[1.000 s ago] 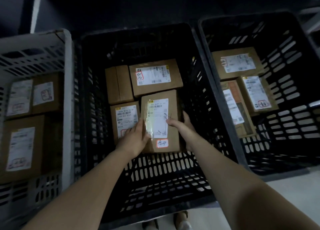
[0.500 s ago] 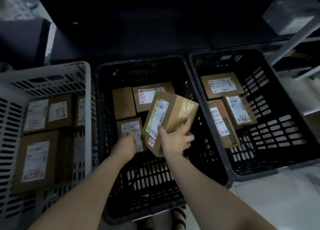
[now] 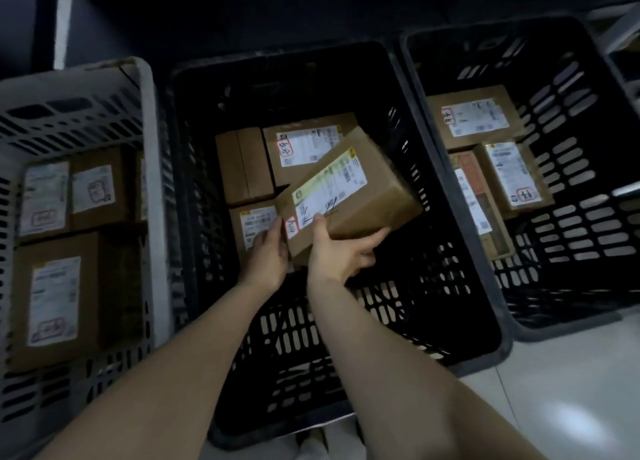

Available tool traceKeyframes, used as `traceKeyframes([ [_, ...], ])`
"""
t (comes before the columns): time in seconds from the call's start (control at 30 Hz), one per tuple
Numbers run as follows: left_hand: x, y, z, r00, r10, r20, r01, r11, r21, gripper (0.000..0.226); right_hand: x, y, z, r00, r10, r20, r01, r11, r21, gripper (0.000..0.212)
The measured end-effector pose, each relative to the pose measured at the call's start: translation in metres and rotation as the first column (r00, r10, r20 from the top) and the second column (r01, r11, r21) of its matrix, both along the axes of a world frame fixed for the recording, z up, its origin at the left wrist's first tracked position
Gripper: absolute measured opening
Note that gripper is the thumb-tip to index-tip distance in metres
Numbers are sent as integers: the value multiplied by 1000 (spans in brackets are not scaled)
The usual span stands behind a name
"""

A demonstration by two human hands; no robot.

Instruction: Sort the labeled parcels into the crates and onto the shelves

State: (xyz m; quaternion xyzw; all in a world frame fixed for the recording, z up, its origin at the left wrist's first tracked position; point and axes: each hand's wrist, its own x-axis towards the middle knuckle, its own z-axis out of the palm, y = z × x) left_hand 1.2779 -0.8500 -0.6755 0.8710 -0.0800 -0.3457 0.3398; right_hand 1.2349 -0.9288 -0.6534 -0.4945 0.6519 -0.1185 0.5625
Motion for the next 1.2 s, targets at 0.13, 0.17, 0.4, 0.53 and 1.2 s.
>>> traceKeyframes([
  [0.13, 0, -4, -3, 998, 56, -13, -56, 998, -33, 51, 1, 16, -6, 993, -111, 39, 107, 991, 86, 126],
  [0.17, 1, -6, -1, 999, 34, -13, -35, 999, -25, 53, -1, 13, -9, 992, -113, 63, 106, 989, 99, 126],
  [0.4, 2, -16, 2, 997, 55, 54, -52, 998, -46, 63, -11, 3, -14, 985, -138, 101, 113, 968, 222, 121],
  [0.53, -1, -25, -1, 999, 23, 43, -23, 1000, -3, 67, -13, -6, -18, 984, -129, 122, 87, 951, 298, 120],
  [1.2, -1, -54, 25, 915, -335, 223, 264, 918, 296, 57, -37, -20, -15, 932, -184, 313, 35, 903, 428, 115],
])
